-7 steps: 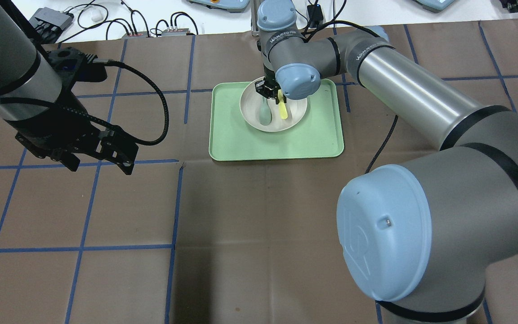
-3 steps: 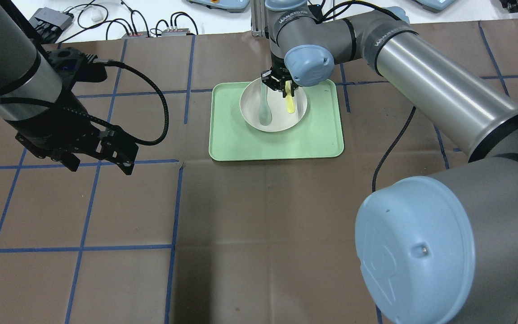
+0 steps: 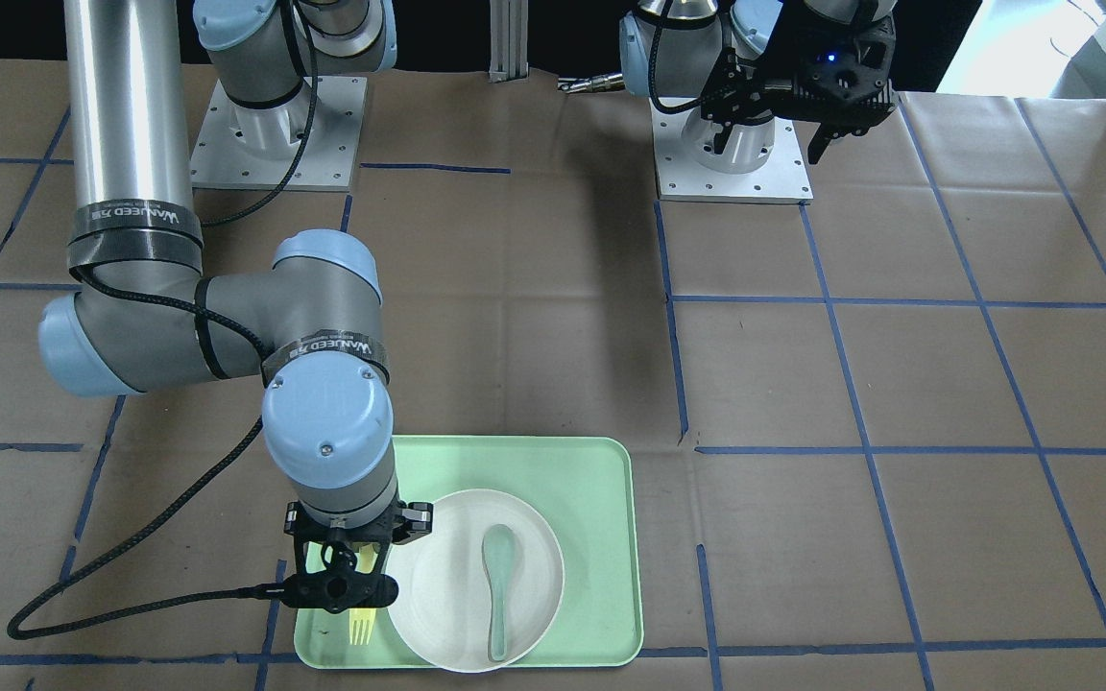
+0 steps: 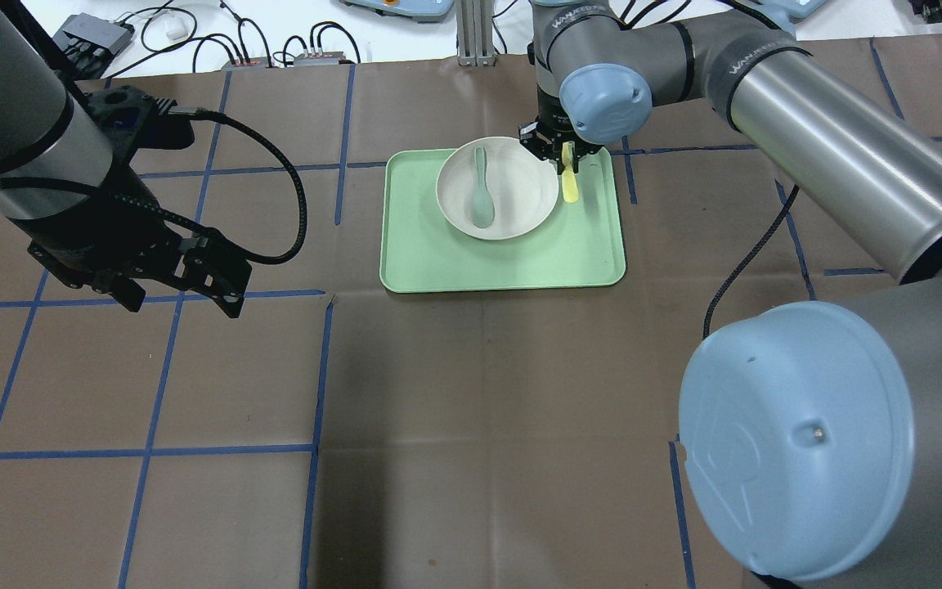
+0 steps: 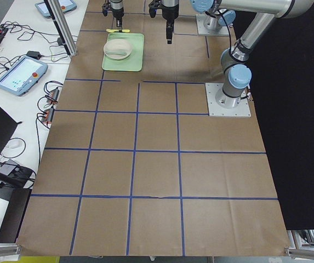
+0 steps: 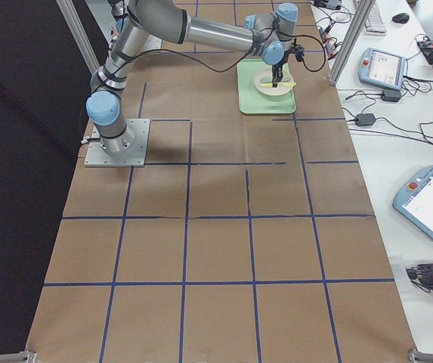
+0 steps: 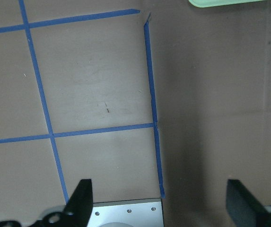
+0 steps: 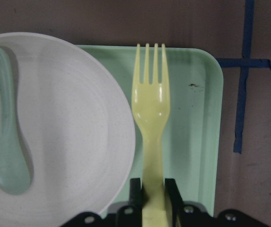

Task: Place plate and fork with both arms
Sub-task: 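Lift the yellow fork and move it beside the plate on the tray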

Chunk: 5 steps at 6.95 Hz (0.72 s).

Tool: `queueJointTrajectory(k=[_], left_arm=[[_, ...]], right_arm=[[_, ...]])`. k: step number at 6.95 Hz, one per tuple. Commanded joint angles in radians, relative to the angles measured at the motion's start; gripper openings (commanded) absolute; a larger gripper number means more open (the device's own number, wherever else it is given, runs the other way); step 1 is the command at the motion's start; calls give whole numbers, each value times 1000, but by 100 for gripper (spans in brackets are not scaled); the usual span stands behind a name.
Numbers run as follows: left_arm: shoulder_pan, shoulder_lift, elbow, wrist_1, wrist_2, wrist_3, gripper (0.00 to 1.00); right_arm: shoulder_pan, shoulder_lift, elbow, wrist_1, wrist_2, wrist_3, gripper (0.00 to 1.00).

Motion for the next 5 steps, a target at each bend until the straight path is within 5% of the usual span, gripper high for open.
queueJointTrajectory(k=[1,5], left_arm=[[0,0,0,-2,0,0,100],[0,0,0,-2,0,-2,100]], right_arm=[[-61,-4,66,-10,13,-28,0],[-57,29,144,-164,14,-23,0]])
